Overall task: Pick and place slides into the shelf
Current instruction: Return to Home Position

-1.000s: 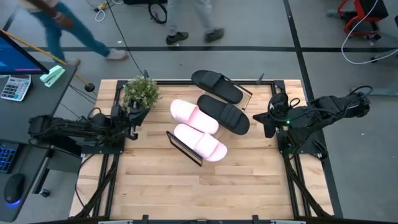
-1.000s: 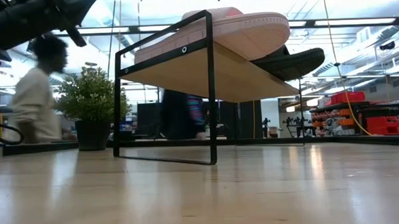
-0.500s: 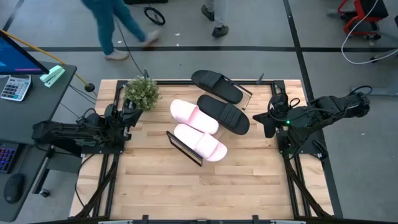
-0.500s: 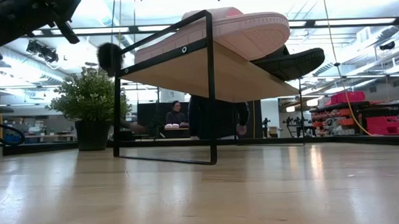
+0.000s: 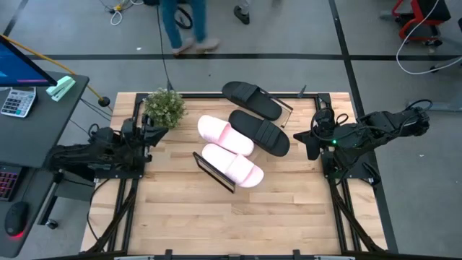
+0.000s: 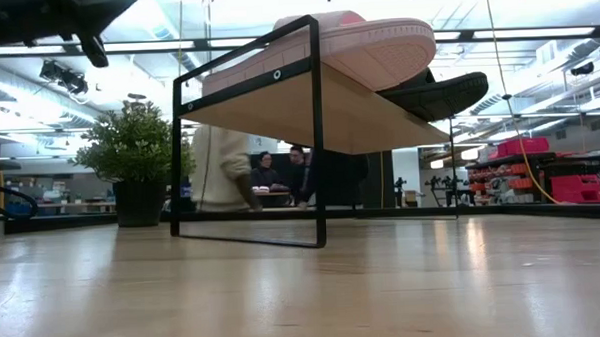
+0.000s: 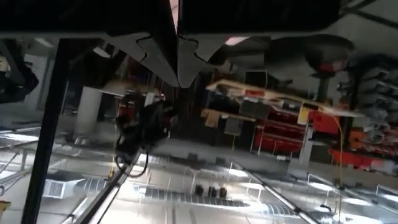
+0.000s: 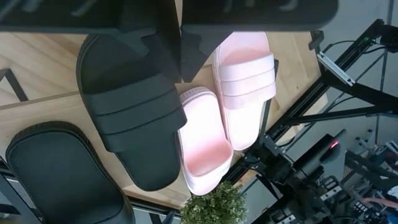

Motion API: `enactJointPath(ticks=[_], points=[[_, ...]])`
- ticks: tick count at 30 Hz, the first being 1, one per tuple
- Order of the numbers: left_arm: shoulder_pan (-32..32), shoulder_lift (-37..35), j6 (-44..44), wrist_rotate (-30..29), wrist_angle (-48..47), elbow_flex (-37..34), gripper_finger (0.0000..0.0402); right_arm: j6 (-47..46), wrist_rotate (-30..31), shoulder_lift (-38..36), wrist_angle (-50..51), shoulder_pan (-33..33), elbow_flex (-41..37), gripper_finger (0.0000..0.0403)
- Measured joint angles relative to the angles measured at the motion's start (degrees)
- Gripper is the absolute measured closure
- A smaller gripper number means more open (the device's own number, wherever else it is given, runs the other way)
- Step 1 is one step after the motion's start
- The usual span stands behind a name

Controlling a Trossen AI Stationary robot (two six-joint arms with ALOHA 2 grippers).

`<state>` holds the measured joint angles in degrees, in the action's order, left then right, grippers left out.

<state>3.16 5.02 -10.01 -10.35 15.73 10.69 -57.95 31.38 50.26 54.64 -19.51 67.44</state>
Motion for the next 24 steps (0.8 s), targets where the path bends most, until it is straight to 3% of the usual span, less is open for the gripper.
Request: enactJointPath(ticks=[6,15,24], points=[[0.0,-1.79,1.05,-0.14,1.8,-1.64,0.0401,0.0,0.02,0.0,-0.01,0.0,0.0,0.0403],[0.0,-1.81,-2.29,-0.39,14.76,-10.03,0.0401,-0.79,0.02,0.02,-0.01,0.0,0.0,0.0403],[-0.2,-1.79,1.17,-0.37,11.77,-10.18,0.0401,-0.85,0.04,0.02,-0.01,0.0,0.0,0.0403]])
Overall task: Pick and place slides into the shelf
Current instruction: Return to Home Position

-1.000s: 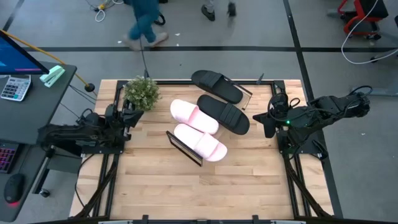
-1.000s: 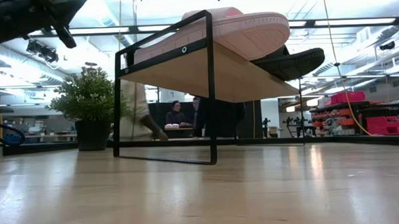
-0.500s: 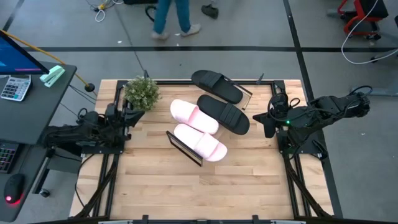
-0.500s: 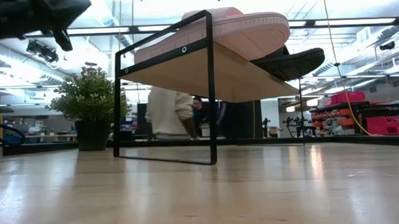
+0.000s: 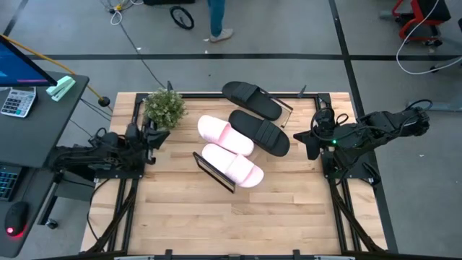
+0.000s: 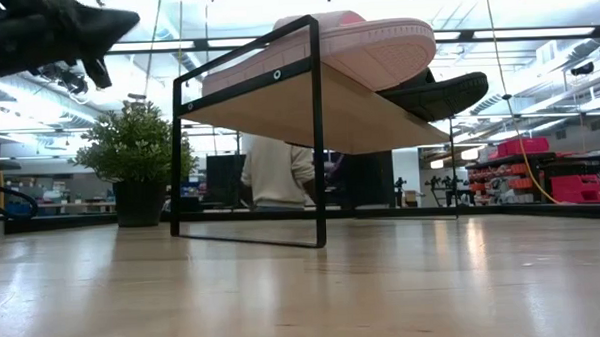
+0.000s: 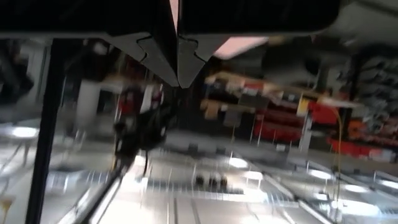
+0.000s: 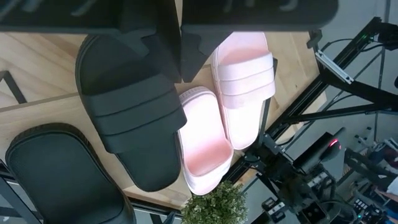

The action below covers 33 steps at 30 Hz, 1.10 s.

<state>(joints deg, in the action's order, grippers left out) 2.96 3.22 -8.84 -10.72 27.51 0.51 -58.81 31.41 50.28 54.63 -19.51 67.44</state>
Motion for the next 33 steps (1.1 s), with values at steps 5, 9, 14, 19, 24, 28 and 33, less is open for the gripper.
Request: enactJointPath(ticks=[5,9,14,19,24,28,33], points=[[0.0,0.02,2.07,0.02,-9.31,0.0,0.0401,0.0,0.0,0.0,0.02,0.0,0.0,0.0403],[0.01,0.02,2.29,0.04,-13.68,-0.02,0.0401,-0.15,0.0,0.0,0.02,0.0,0.0,0.0403],[0.02,0.02,1.99,0.05,-19.05,-0.04,0.0401,-0.17,0.0,0.0,0.35,0.0,0.0,0.0403],[-0.02,0.04,0.25,0.87,-23.66,-0.04,0.04,-0.22,0.0,0.0,0.93,0.0,0.0,0.0403],[-0.02,0.11,-2.5,1.02,-24.51,-0.04,0.0399,-0.12,0.03,0.0,1.25,0.0,0.0,0.0403],[-0.02,0.7,-4.33,1.33,-24.89,-0.02,0.0397,0.73,0.04,-0.02,1.86,0.0,0.0,0.0403],[-0.04,2.4,-5.54,1.32,-25.11,-0.04,0.0377,2.62,1.79,-0.14,2.44,-0.48,-0.79,0.0403]])
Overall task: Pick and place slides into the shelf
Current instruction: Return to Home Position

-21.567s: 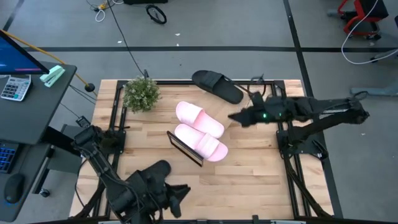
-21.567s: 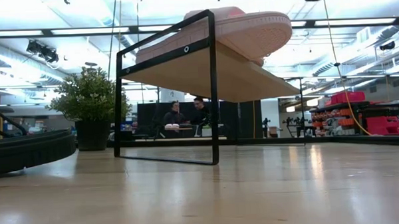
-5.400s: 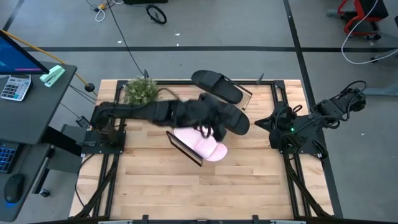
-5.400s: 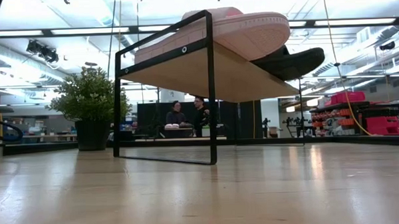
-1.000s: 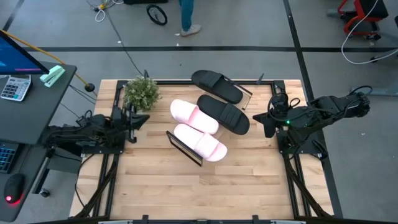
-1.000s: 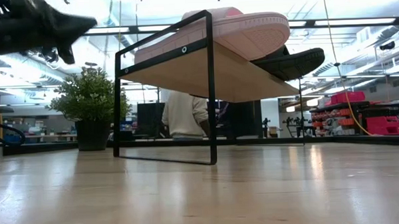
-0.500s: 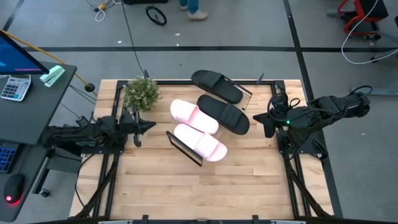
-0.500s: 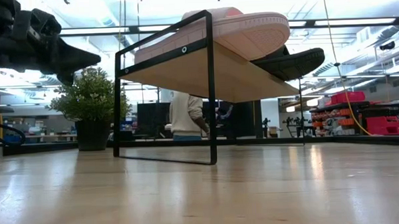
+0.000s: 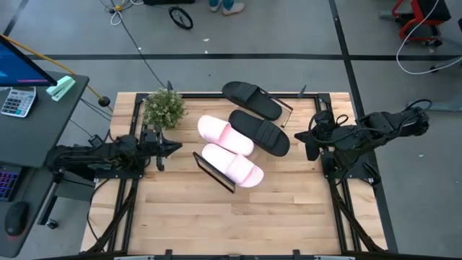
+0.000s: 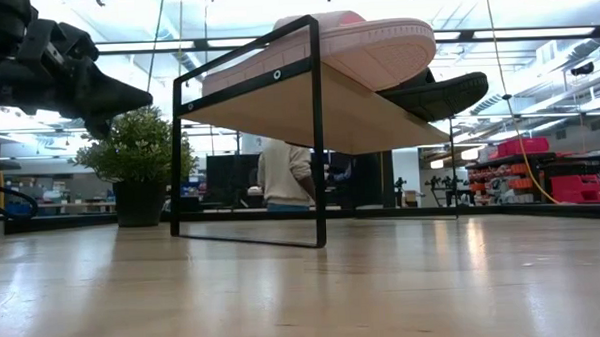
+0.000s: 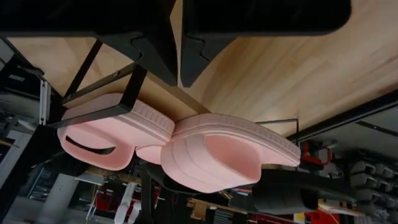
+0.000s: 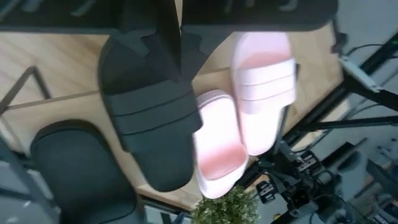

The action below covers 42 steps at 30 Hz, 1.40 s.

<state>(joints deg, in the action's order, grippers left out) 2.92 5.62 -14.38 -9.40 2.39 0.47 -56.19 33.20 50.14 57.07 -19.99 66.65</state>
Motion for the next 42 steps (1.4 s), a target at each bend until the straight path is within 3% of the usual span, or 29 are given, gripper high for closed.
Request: enactJointPath(ticks=[4,7,11,15,22,29,33,42], points=[[0.02,0.62,0.01,-0.01,0.3,0.0,0.0364,2.66,2.43,-1.39,-2.21,-1.85,-3.06,0.0403],[0.02,0.74,0.03,-0.15,0.66,-0.04,0.0358,5.6,2.35,-4.35,-10.9,-2.51,-8.49,0.0403],[0.02,0.75,0.03,-0.16,0.75,-0.04,0.0358,10.57,2.43,-11.15,-25.33,-2.75,-18.96,0.0403],[0.02,0.75,0.03,-0.16,0.81,-0.04,0.0366,13.63,4.44,-20.47,-32.6,-1.22,-28.32,0.0403],[0.02,0.75,0.03,-0.18,0.94,-0.04,0.0376,18.72,4.7,-37.05,-36.19,1.15,-37.17,0.0403],[0.02,0.75,0.01,-0.2,1.04,-0.04,0.0368,22.08,4.99,-48.6,-36.29,1.95,-43.03,0.0403],[0.02,0.75,0.03,-0.2,1.07,-0.07,0.0362,23.47,5.22,-50.02,-37.23,1.93,-45.98,0.0403],[0.02,0.75,0.03,-0.18,1.11,-0.07,0.0372,23.71,2.69,-50.09,-52.95,1.95,-57.51,0.0403]])
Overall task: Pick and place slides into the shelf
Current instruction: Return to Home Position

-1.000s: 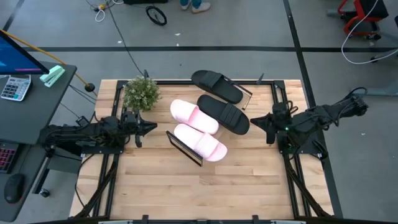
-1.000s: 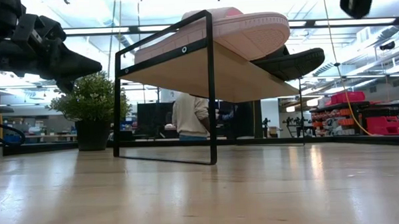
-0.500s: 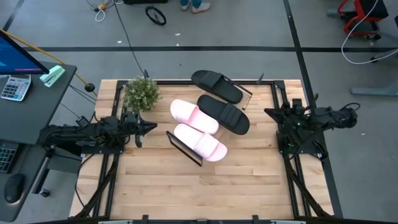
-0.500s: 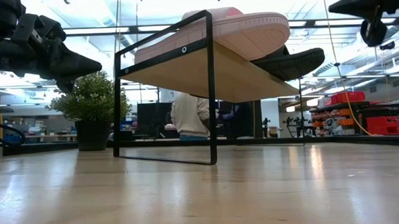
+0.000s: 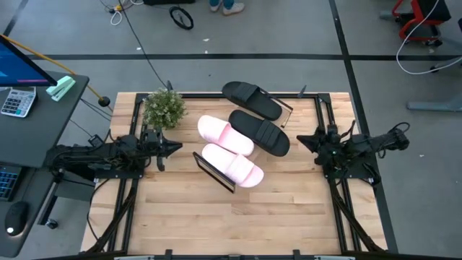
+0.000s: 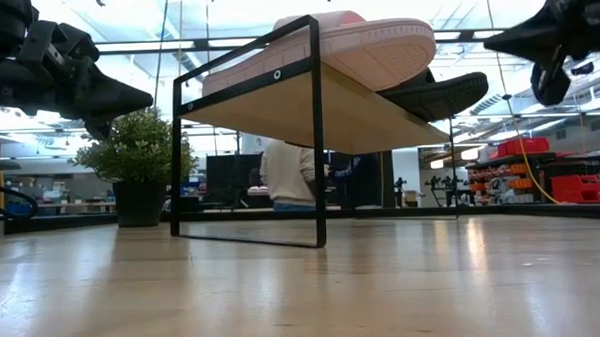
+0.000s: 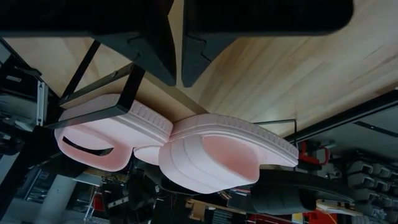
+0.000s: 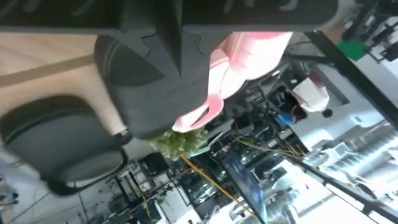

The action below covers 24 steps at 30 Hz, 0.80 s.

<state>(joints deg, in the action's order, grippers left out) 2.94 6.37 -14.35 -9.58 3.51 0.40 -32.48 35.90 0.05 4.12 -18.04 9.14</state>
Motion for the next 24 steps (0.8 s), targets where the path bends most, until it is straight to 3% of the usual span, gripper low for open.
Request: enactJointPath(ticks=[9,24], points=[[0.0,0.0,0.03,0.0,0.1,0.0,0.0373,1.21,-8.99,0.0,-15.42,2.62,-7.38,0.0403],[0.0,0.0,0.0,0.0,0.11,0.0,0.0372,-0.47,-26.53,-0.02,-15.84,16.89,-7.01,0.0403]])
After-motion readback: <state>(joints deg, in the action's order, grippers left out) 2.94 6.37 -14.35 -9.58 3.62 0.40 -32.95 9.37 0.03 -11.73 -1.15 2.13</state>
